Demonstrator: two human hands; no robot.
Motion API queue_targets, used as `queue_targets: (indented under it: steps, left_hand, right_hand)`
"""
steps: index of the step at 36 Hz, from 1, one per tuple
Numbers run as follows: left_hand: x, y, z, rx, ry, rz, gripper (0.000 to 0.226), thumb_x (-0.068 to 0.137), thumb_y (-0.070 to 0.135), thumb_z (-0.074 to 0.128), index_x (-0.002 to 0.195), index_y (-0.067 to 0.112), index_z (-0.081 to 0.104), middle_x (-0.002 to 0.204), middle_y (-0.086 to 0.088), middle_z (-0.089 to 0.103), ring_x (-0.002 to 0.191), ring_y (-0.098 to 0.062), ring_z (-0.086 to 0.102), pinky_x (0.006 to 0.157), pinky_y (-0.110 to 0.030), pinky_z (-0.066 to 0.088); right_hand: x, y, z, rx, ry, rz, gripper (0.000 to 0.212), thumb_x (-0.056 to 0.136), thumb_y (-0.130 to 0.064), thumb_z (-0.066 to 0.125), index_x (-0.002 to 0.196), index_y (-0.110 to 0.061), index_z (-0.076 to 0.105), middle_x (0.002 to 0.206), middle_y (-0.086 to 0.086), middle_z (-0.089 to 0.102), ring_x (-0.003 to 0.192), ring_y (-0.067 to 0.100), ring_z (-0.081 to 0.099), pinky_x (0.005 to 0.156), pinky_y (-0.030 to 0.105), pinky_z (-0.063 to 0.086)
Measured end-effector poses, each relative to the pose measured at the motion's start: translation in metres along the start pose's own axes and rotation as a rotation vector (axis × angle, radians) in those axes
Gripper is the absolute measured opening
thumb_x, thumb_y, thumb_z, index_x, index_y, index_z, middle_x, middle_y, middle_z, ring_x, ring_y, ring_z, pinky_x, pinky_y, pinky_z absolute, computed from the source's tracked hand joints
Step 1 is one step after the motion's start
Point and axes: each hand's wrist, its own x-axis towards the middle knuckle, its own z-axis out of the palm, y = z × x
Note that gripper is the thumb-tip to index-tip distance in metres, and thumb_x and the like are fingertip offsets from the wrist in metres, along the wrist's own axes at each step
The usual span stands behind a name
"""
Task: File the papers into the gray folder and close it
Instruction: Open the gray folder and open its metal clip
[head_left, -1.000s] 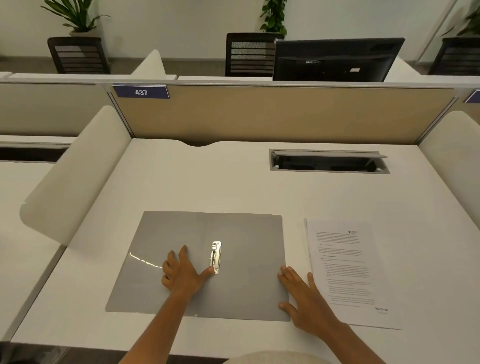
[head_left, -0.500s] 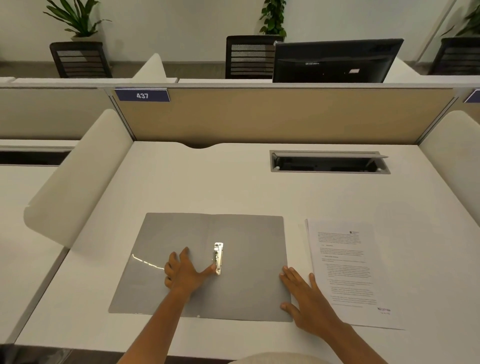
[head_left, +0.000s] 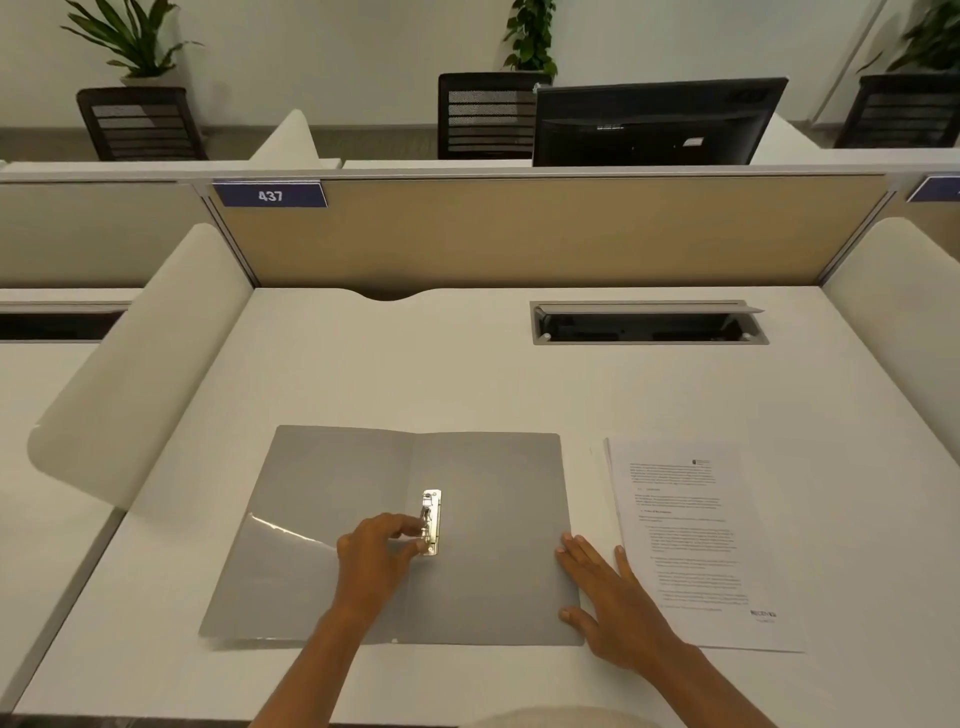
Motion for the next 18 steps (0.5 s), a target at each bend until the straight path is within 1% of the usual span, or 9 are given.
queue_targets:
  steps: [2,5,10,15,18]
  left_hand:
    - [0.002,0.0,-0.001,-0.019,0.003,0.031,0.02,0.079,0.028,0.089,0.088,0.043,0.078,0.087,0.02,0.078,0.09,-0.008,0.071,0.091,-0.04,0.053]
    - [0.009,0.002,-0.004,-0.013,0.019,0.087,0.015,0.08,0.025,0.089,0.091,0.035,0.082,0.09,0.017,0.08,0.085,-0.007,0.072,0.088,-0.04,0.057]
    - [0.023,0.008,-0.013,0.012,0.054,0.162,0.009,0.086,0.025,0.084,0.093,0.03,0.084,0.091,0.014,0.081,0.083,-0.01,0.073,0.085,-0.043,0.058]
    - [0.042,0.016,-0.02,0.042,0.085,0.186,0.006,0.089,0.03,0.081,0.094,0.031,0.084,0.09,0.011,0.08,0.082,-0.012,0.073,0.085,-0.043,0.057]
    - [0.056,0.021,-0.022,0.088,0.093,0.174,0.007,0.091,0.032,0.078,0.094,0.034,0.083,0.092,0.01,0.079,0.086,-0.014,0.073,0.087,-0.042,0.053]
  right_hand:
    - [0.0,-0.001,-0.001,-0.002,-0.003,0.005,0.08,0.103,-0.053,0.046,0.165,-0.032,0.001,0.171,-0.022,-0.012,0.156,-0.004,-0.016,0.131,0.045,-0.011]
    - [0.0,-0.001,-0.002,-0.005,-0.007,0.01,0.08,0.103,-0.053,0.046,0.165,-0.031,0.001,0.171,-0.022,-0.012,0.155,-0.004,-0.016,0.131,0.045,-0.01]
    - [0.0,-0.002,-0.002,-0.002,-0.006,0.014,0.079,0.104,-0.051,0.046,0.165,-0.031,0.001,0.171,-0.021,-0.012,0.155,-0.004,-0.017,0.131,0.045,-0.01]
    - [-0.001,-0.004,-0.002,-0.005,-0.008,0.02,0.079,0.104,-0.053,0.046,0.165,-0.033,0.0,0.171,-0.022,-0.012,0.156,-0.002,-0.016,0.131,0.046,-0.01]
    - [-0.001,-0.005,-0.004,0.002,-0.018,0.027,0.08,0.104,-0.051,0.047,0.165,-0.033,-0.002,0.171,-0.022,-0.013,0.156,-0.003,-0.017,0.13,0.046,-0.011]
